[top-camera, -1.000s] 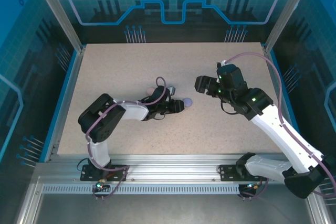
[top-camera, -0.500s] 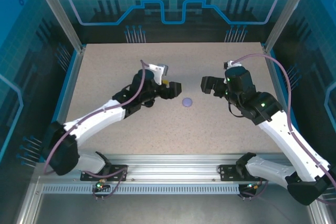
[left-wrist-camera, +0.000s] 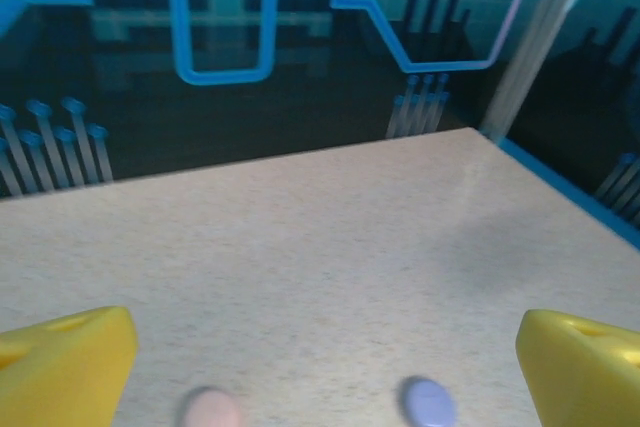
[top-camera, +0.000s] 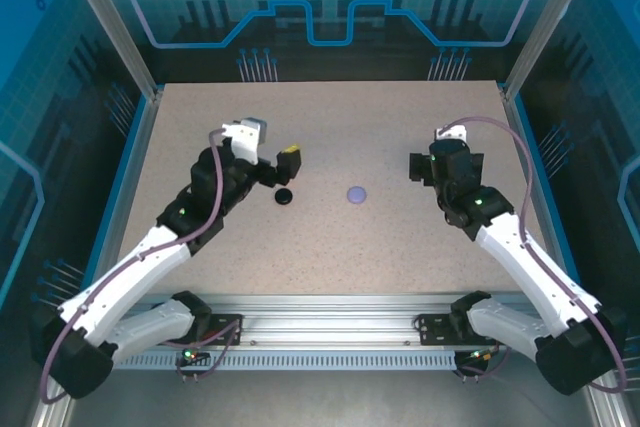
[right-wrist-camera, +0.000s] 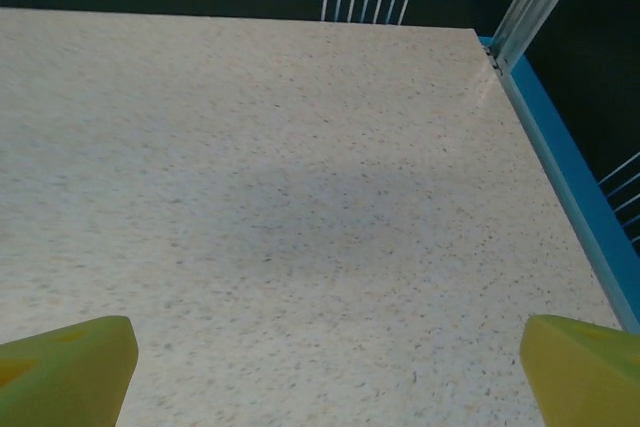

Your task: Insert wireless bluetooth earbuds into charging case

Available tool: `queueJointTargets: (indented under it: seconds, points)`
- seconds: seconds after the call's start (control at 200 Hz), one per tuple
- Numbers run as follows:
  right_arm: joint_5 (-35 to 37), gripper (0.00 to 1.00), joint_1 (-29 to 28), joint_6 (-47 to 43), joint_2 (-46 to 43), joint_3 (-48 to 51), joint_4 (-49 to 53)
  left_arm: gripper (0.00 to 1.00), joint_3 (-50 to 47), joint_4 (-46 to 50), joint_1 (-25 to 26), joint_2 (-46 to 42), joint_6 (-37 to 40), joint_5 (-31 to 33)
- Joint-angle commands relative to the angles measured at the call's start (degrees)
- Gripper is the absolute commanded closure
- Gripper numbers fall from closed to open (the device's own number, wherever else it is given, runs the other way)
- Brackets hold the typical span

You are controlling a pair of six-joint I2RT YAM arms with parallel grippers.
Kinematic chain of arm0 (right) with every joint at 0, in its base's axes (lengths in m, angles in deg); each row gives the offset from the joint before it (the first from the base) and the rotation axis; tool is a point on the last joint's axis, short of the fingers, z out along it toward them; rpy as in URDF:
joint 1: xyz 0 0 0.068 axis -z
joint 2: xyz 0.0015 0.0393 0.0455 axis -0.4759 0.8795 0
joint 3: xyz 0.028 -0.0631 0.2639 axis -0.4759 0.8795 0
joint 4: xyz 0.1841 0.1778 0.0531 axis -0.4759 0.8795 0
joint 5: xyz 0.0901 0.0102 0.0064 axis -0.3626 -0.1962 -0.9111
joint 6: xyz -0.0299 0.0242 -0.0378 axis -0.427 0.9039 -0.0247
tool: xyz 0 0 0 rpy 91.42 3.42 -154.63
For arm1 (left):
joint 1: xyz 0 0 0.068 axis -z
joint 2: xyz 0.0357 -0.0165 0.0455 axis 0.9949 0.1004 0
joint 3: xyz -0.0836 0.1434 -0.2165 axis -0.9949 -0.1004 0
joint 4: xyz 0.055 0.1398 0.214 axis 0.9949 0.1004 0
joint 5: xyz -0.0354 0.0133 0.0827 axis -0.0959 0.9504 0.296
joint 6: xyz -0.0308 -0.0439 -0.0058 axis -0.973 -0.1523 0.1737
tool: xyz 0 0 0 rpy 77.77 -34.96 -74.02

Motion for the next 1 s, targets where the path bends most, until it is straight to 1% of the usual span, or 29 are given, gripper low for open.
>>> queueJointTargets:
  seconds: [0.0,0.1,0.18,0.265,0.335,0.41,0.445,0.515,0.57,0.695,0.76,0.795,0.84,0.915,0.995]
  points:
    - [-0.77,0.0,3.33,-4.57,0.18,6.37,-13.53,0.01,-4.52,-4.8,-1.6,-3.76,11.34,7.73]
    - [-2.89,0.0,6.0,-6.88,0.84,13.22,-24.31,0.01,-8.06,-5.4,-6.69,-7.68,11.43,7.55]
    - [-4.3,0.0,8.08,-8.24,2.63,16.19,-30.69,0.01,-11.33,-6.38,-10.96,-10.44,11.27,6.19]
    - [-6.23,0.0,10.24,-9.46,5.15,17.7,-34.49,0.01,-13.72,-5.65,-14.89,-11.32,10.9,5.17]
    - [-7.23,0.0,11.49,-10.62,7.24,18.74,-38.0,0.01,-16.77,-8.15,-17.56,-10.4,10.14,2.86]
    - [-8.63,0.0,12.62,-11.36,9.17,19.85,-41.21,0.01,-20.77,-13.63,-18.83,-7.55,9.95,2.28]
    - [-9.24,0.0,12.95,-11.58,9.93,20.4,-42.59,0.01,-23.03,-17.06,-19.1,-5.58,9.54,3.1]
    - [-11.21,0.0,13.54,-11.79,11.21,21.72,-45.18,0.01,-27.71,-25.96,-19.73,-1.43,8.91,1.96]
    - [-12.43,0.0,13.58,-12.49,12.48,22.74,-47.3,0.01,-30.87,-33.43,-19.8,2.61,8.24,2.42]
    - [-15.21,0.0,13.61,-13.66,14.77,25.68,-53.85,0.01,-32.93,-42.92,-20.25,12.08,8.61,0.76]
    - [-17.2,0.0,13.72,-14.41,16.03,27.16,-57.57,0.01,-32.81,-46.53,-20.97,16.4,8.18,-0.59]
    - [-18.09,0.0,13.71,-14.44,15.96,27.25,-57.92,0.01,-32.36,-47.65,-21.54,18.59,8.35,-1.63]
    - [-20.3,0.0,14.15,-14.75,16.5,28.62,-61.95,0.01,-31.52,-48.64,-22.22,20.68,9.12,-2.56]
    - [-22.77,0.0,14.69,-15.15,18.86,30.45,-67.33,0.01,-30.72,-50.2,-25.21,23.79,7.87,-6.68]
    - [-25.64,0.0,14.8,-16.33,21.93,31.33,-71.73,0.01,-31.02,-53.93,-28.4,27.32,5.73,-10.64]
